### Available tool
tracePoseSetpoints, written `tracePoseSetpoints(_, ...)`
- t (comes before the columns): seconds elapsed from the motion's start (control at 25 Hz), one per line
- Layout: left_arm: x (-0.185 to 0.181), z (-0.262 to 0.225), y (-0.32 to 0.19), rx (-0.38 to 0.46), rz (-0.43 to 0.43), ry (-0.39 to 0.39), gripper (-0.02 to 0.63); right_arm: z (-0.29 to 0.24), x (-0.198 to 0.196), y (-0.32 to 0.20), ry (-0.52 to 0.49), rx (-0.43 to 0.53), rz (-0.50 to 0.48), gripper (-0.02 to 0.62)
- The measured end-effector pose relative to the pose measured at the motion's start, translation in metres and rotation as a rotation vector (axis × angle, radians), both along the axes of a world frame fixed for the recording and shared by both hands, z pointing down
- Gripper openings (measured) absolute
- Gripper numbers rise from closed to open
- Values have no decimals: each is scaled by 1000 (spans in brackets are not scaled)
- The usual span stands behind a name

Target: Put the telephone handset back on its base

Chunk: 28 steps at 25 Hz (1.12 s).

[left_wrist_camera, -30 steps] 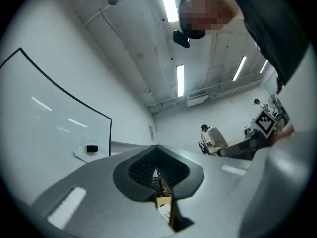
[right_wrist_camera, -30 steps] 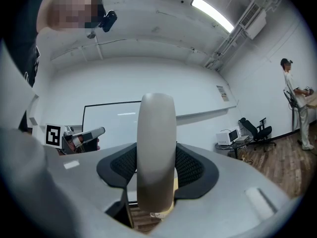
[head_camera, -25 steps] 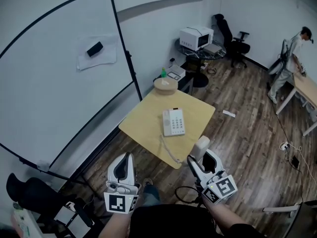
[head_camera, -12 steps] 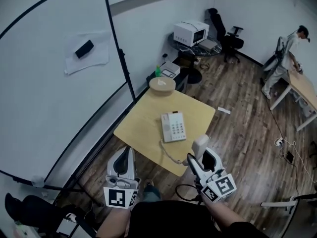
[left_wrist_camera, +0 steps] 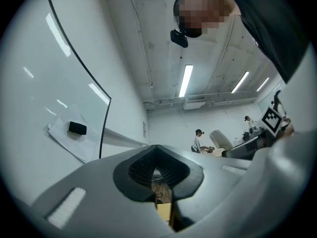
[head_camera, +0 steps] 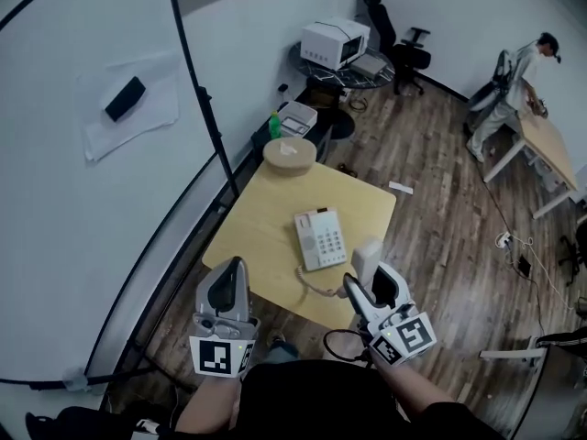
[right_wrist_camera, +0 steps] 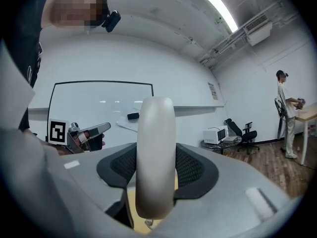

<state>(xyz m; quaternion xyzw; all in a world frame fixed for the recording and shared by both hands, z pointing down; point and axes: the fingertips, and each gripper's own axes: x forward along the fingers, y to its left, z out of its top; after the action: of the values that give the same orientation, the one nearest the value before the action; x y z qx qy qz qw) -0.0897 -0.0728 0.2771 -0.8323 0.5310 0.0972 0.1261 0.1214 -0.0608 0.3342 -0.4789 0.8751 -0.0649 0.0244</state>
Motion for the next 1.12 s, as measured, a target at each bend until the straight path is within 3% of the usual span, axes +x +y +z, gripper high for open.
tracePoseSetpoints(0.56, -40, 21, -89, -43, 131, 55, 0, 9, -54, -78, 73, -51, 93, 227)
tracePoseSetpoints(1.12, -37, 43, -106, -76, 85, 49, 0, 50, -54, -136, 114, -126, 47, 227)
